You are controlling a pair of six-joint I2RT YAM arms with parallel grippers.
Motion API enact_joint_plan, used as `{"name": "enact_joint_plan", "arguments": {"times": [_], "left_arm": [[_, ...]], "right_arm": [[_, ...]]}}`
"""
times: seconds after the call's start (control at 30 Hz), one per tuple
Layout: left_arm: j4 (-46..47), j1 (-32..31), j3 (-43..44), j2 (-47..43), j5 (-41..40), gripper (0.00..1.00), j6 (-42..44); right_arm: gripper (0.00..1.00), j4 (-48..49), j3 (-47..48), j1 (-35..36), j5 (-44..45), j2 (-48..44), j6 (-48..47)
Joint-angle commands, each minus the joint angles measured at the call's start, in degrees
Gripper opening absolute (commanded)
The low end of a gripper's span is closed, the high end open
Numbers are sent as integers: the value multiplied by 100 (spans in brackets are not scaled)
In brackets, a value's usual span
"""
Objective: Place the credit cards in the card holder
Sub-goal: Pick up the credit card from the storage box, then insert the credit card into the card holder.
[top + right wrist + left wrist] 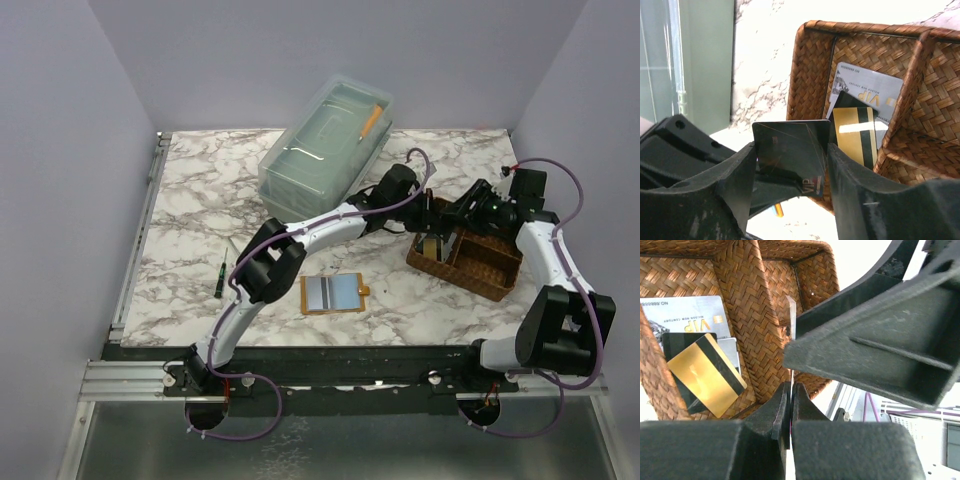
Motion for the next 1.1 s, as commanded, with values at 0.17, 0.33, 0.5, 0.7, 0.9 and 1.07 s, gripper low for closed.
{"name": "enact_joint_plan", "arguments": {"times": [0.17,0.33,0.5,0.7,0.9,1.07], "left_arm": [[5,359,-1072,-1360,54,0,304],[22,502,-2076,-2213,187,0,350],[59,596,-3517,-3514,553,0,548],[1853,1212,-6090,-5347,1147,0,-353],[2776,1394,-7264,-6614,923,0,-1065],[2865,1427,-7597,-7051,835,0,-1255]], "right_arm": [[100,-520,134,-32,-466,-743,-524],[100,-981,458,-31,-776,-722,-836],[100,-1152,229,572,-1576,-945,-1298],[81,829,-919,1785,-2457,-1403,251],[77,4378,-2095,3197,-2488,-1495,2270],[60,6579,-2423,3668,-2419,-914,3325]]}}
